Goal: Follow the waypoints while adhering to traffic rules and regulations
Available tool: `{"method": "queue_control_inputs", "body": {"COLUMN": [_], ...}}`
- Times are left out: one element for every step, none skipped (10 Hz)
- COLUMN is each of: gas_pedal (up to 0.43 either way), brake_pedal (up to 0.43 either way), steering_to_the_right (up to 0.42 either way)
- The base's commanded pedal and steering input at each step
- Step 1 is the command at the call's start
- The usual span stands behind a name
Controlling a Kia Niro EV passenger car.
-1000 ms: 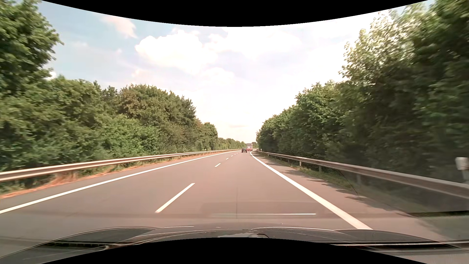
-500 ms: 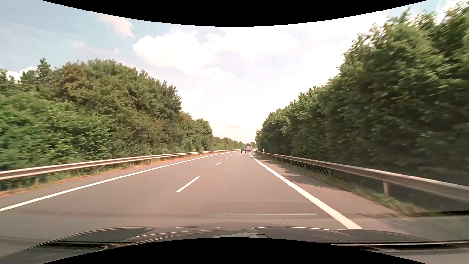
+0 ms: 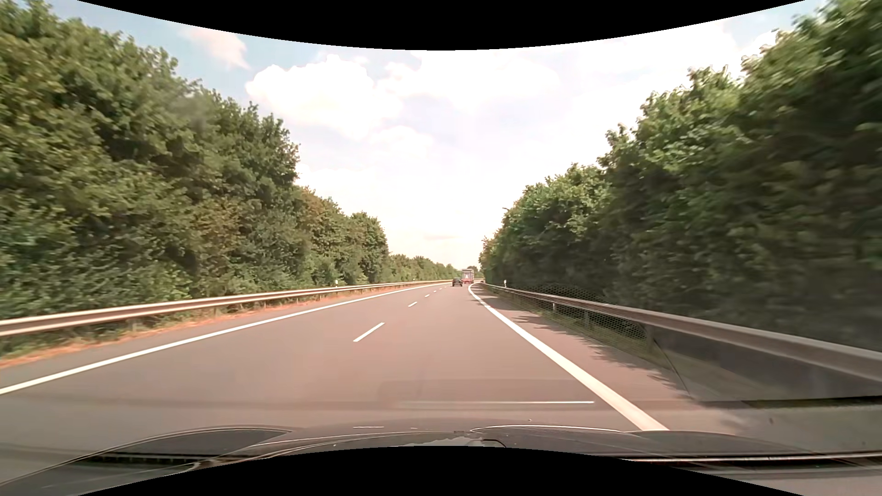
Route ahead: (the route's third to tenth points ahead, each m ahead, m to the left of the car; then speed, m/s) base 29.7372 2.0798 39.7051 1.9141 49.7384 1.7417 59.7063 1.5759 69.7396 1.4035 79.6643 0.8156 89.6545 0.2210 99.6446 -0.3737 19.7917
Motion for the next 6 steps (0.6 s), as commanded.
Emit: {"method": "queue_control_inputs", "body": {"gas_pedal": [0.189,0.189,0.189,0.189,0.189,0.189], "brake_pedal": [0.000,0.000,0.000,0.000,0.000,0.000], "steering_to_the_right": [0.001,0.001,0.001,0.000,0.000,0.000]}}
